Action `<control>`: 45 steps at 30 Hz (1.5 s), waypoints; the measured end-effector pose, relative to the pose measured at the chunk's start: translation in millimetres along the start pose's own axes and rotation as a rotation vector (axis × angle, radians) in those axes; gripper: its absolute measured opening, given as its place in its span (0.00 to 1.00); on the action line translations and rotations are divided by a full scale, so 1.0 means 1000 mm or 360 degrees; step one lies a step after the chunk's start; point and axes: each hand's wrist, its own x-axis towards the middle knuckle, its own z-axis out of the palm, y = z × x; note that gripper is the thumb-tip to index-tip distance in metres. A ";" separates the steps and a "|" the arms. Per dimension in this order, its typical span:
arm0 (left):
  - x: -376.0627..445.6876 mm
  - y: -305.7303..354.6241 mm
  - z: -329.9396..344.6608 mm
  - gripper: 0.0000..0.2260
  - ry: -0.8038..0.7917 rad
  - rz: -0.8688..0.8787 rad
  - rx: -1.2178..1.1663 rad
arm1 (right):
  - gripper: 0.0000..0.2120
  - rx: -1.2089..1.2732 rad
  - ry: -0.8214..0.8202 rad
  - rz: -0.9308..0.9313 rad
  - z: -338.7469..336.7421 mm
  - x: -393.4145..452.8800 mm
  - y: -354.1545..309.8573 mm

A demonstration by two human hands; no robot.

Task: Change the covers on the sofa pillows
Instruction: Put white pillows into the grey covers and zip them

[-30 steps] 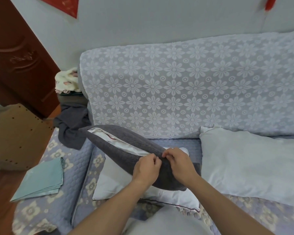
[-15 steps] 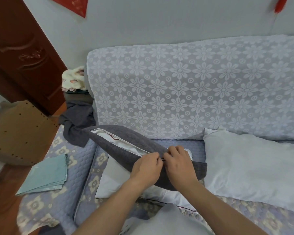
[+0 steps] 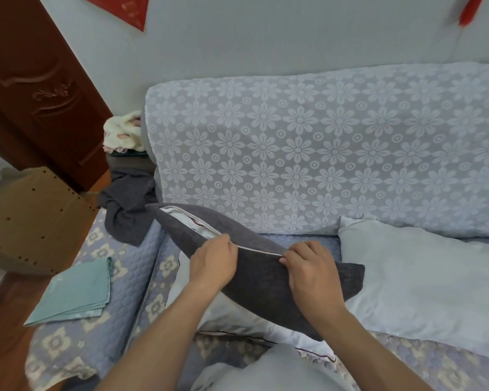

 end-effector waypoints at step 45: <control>-0.044 -0.009 -0.002 0.10 0.0006 -0.0051 0.0226 | 0.16 0.0057 -0.0418 -0.0012 0.045 -0.011 -0.006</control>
